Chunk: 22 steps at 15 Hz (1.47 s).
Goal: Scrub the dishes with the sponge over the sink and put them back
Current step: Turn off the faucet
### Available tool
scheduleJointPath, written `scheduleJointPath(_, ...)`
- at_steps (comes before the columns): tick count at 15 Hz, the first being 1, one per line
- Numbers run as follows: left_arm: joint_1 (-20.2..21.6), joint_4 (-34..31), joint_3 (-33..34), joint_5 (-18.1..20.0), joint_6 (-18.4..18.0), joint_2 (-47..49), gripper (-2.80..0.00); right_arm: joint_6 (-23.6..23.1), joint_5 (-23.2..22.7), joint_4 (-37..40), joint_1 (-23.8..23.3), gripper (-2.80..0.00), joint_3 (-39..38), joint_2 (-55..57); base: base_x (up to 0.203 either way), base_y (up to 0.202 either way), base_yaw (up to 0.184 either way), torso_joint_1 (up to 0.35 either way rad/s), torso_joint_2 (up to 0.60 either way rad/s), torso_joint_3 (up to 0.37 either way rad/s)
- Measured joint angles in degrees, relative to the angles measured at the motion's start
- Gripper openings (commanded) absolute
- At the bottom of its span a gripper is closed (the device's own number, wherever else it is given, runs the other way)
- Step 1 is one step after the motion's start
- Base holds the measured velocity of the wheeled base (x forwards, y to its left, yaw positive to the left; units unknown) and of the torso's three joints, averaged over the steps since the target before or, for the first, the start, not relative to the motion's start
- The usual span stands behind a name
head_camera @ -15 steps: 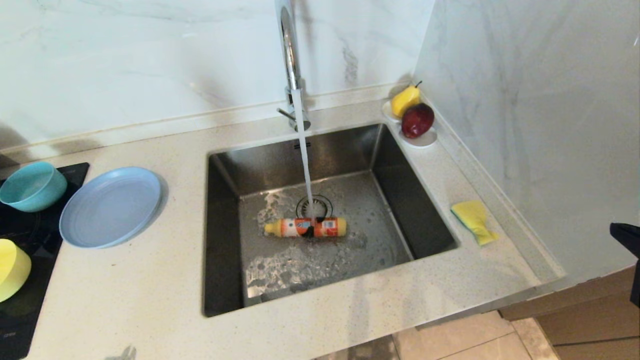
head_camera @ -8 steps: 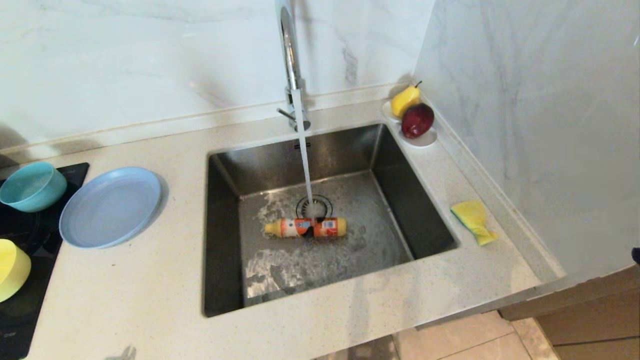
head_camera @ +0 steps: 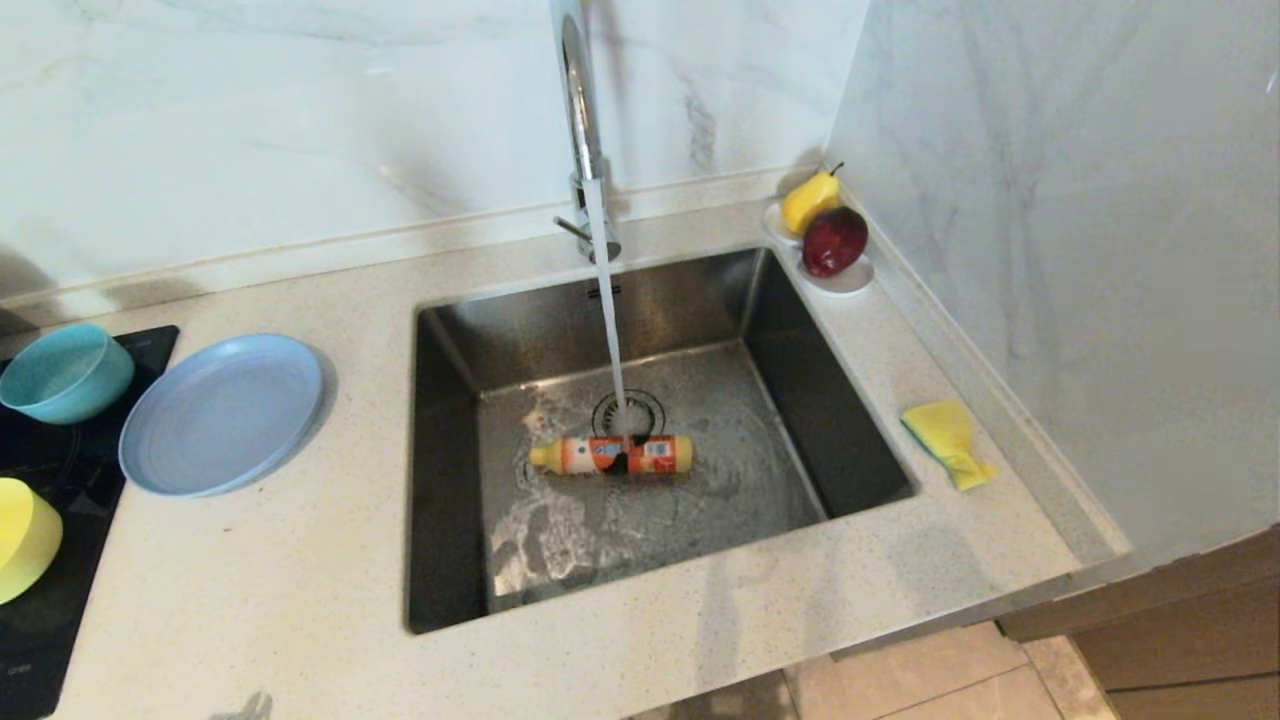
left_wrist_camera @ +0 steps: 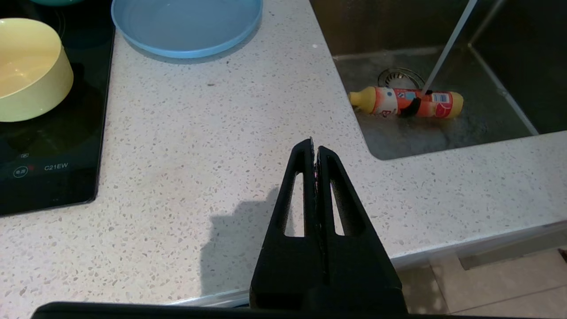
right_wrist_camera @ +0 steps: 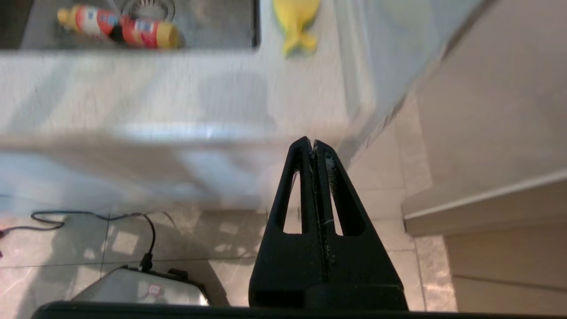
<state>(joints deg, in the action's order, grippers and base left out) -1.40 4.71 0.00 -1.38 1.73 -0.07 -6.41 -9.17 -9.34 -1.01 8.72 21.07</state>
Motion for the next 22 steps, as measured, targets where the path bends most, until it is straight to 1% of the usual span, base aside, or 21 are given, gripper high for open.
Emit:
scheduleJointPath(2,0.0,0.0,0.0,0.0,0.0,0.0,-2.8,0.3,0.4,1.2,0.0,-2.8,-5.4,-5.6,0.0,0.0,0.0,0.0,0.0,0.0)
scheduleJointPath(4,0.0,0.0,0.0,0.0,0.0,0.0,-2.8,0.6,1.5,4.8,0.4,-2.8,-7.0,-11.4,0.0,0.0,0.0,0.0,0.0,0.0)
scheduleJointPath(6,0.0,0.0,0.0,0.0,0.0,0.0,-2.8,0.7,5.0,10.5,0.8,-2.8,-6.8,-16.7,0.0,0.0,0.0,0.0,0.0,0.0)
scheduleJointPath(7,0.0,0.0,0.0,0.0,0.0,0.0,-2.8,1.1,7.2,11.2,0.9,-2.8,-7.3,-18.2,0.0,0.0,0.0,0.0,0.0,0.0)
scheduleJointPath(8,0.0,0.0,0.0,0.0,0.0,0.0,-2.8,1.6,8.3,10.0,0.9,-2.8,-8.0,-19.2,0.0,0.0,0.0,0.0,0.0,0.0)
scheduleJointPath(12,0.0,0.1,0.0,0.0,0.0,0.0,-2.8,4.2,8.9,8.9,1.0,-2.8,-8.6,-20.9,0.0,0.0,0.0,0.0,0.0,0.0)
scheduleJointPath(22,0.0,0.0,0.0,0.0,0.0,0.0,-2.8,4.2,8.9,9.1,1.0,-2.8,-8.6,-21.3,0.0,0.0,0.0,0.0,0.0,0.0)
